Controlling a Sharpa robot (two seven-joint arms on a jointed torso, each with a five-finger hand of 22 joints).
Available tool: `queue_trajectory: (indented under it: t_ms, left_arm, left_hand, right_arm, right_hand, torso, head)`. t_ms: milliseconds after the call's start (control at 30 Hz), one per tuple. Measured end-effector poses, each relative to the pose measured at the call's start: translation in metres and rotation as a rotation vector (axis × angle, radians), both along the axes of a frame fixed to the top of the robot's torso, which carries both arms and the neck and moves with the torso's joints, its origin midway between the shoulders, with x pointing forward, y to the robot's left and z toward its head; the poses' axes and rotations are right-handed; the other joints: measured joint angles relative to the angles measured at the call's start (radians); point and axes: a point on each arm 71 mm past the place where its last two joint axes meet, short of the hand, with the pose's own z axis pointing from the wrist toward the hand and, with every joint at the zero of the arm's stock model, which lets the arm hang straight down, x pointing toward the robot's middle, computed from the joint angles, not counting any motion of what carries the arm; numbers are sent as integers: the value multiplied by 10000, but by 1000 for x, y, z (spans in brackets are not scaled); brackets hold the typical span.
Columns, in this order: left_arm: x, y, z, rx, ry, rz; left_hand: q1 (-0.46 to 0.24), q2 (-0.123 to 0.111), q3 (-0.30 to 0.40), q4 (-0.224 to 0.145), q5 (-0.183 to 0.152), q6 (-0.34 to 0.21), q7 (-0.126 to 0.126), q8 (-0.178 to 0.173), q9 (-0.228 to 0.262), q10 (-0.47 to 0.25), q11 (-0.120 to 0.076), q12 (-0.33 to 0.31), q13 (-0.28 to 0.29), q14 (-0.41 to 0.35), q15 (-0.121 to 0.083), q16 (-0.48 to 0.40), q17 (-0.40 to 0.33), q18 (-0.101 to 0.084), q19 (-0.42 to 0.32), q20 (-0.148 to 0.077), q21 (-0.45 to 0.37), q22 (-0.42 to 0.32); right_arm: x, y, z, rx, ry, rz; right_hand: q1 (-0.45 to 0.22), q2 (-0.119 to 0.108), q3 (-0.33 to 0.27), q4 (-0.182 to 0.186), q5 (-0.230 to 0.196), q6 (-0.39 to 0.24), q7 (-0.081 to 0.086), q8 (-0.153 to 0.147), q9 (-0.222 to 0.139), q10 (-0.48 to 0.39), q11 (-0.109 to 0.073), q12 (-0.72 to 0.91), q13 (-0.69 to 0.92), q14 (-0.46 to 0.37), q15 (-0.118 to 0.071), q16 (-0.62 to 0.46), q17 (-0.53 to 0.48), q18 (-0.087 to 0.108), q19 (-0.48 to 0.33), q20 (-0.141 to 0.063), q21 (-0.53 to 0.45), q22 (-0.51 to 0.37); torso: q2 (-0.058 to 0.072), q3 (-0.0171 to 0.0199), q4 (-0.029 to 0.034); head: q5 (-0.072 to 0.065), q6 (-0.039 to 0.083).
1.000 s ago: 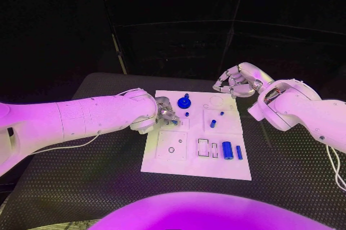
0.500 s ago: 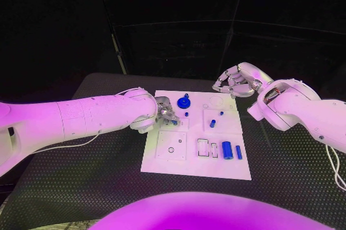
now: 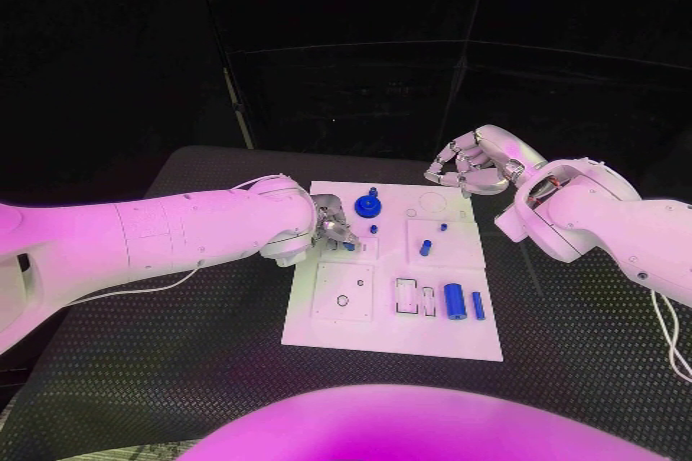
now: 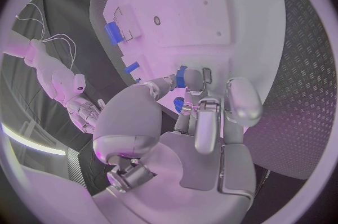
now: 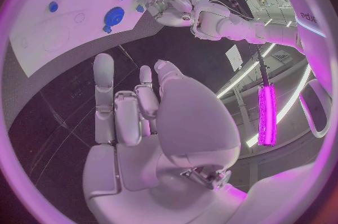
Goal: Assemble the parts on the task board
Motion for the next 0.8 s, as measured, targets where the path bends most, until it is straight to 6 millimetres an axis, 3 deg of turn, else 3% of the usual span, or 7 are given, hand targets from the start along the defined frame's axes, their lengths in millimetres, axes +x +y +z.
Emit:
queue_trajectory:
  t_ms: [800]
  left_arm:
    - [2, -5, 0, 133, 11, -192]
  left_hand:
    - [8, 82, -129, -151, -64, 0, 3, -3, -91, 24, 17, 50, 53, 0, 0, 0, 0, -1, 0, 0, -6, 22]
  right_arm:
    - [0, 1, 0, 3, 12, 20]
  right_hand:
    - [0, 0, -1, -1, 0, 0, 0, 0, 6, 0, 0, 0, 1, 0, 0, 0, 1, 0, 0, 0, 0, 2]
  torso:
    - [4, 1, -6]
  head:
    - [-66, 0]
